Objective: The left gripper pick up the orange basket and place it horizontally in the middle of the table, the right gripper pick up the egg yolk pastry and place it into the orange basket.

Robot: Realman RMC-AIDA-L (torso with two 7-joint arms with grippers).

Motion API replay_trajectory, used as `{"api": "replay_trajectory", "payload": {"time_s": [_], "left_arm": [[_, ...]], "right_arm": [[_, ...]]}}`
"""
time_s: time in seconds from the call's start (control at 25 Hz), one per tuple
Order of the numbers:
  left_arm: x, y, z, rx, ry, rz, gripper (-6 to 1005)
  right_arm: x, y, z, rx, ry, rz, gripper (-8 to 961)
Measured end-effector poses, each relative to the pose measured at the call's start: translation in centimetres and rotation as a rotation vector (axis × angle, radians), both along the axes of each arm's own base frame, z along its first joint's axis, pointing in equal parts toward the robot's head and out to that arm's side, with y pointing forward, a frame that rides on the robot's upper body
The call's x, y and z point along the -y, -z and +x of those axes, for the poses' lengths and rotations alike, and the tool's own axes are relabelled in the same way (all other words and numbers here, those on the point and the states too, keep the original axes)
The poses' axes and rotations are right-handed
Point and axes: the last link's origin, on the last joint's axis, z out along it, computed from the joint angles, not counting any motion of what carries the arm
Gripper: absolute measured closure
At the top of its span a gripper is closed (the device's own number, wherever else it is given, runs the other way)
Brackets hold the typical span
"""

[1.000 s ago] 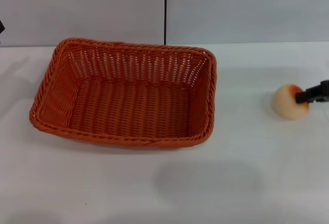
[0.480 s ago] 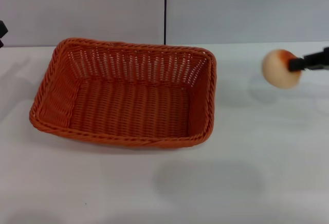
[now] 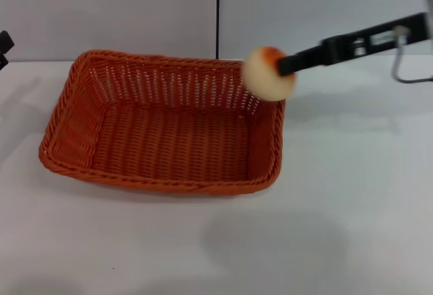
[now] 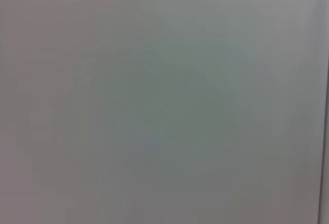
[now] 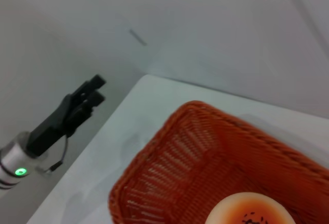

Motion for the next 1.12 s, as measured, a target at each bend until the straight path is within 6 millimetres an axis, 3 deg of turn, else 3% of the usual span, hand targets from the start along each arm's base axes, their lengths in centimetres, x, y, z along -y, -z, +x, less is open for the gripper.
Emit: {"api": "replay_trajectory", "payload": {"time_s": [0.16,0.44,0.68,0.88,0.96,1.12], "left_arm": [[0.0,0.3,-0.1,-0.019,0.006,0.006,331],[-0.3,0.4,0.2,-0.025,0.016,0.004,329],[-0.6,0.5,0.4,-0.028,0.025,-0.001,328],[-0.7,0.3,0.4,-0.026,0.025,0.008,326],[-0.7,0.3,0.4,-0.029,0.028,0.005,326],[-0.7,0.3,0.2,-0.02,0.016,0.005,325]], "right_arm": [[-0.9,2.6,-1.7,0.029,-0.078,0.004,890],[-1.8,4.4,-2.5,0.069,-0.156,0.064,887],[-2.2,4.4,-2.7,0.027,-0.184,0.132,760],[-1.9,2.8,-1.6,0.028,-0.19,0.201,530],[-1.2,1.9,-0.6,0.002,-0.189,0.233,342],[0.5,0.7,0.7,-0.106,-0.229,0.28,342]]}}
